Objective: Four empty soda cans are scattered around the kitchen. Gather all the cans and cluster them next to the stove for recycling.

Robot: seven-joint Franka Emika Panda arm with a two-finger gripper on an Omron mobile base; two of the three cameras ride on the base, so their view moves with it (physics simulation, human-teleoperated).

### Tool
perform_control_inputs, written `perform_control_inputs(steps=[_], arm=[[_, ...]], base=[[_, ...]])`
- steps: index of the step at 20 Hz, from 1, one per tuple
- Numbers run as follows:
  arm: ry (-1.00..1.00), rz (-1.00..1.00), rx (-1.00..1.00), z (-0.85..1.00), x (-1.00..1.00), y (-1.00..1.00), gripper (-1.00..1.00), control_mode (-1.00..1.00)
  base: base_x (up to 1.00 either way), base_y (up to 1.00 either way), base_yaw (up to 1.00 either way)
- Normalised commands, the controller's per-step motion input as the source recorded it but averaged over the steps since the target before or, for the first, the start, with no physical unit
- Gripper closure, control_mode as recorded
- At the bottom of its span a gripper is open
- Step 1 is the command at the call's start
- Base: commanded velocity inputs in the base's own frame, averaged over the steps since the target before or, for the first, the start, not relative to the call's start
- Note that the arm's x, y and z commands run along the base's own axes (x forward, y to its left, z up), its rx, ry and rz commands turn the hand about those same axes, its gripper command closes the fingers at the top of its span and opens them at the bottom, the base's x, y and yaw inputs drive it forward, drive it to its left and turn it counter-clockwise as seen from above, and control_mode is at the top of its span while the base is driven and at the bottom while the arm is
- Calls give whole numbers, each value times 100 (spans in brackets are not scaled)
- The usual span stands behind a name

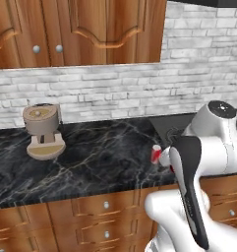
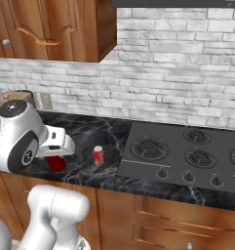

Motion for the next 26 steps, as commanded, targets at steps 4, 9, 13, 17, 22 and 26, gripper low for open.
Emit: perform_control_inputs(steps=[4, 9, 13, 17, 22, 26], arm=[[-4, 5, -5, -1, 21, 32, 100, -100], [0, 3, -1, -6, 53, 16, 100, -100], [0, 2, 0, -13, 55, 8, 100, -100], [0, 1, -1, -26, 48, 9, 100, -100], [0, 0, -1, -28, 50, 9, 100, -100], [1, 0, -1, -34, 48, 4, 100, -100]], base=[[0, 0, 0], [0, 0, 0], [0, 0, 0], [0, 0, 0], [0, 0, 0], [0, 0, 0]])
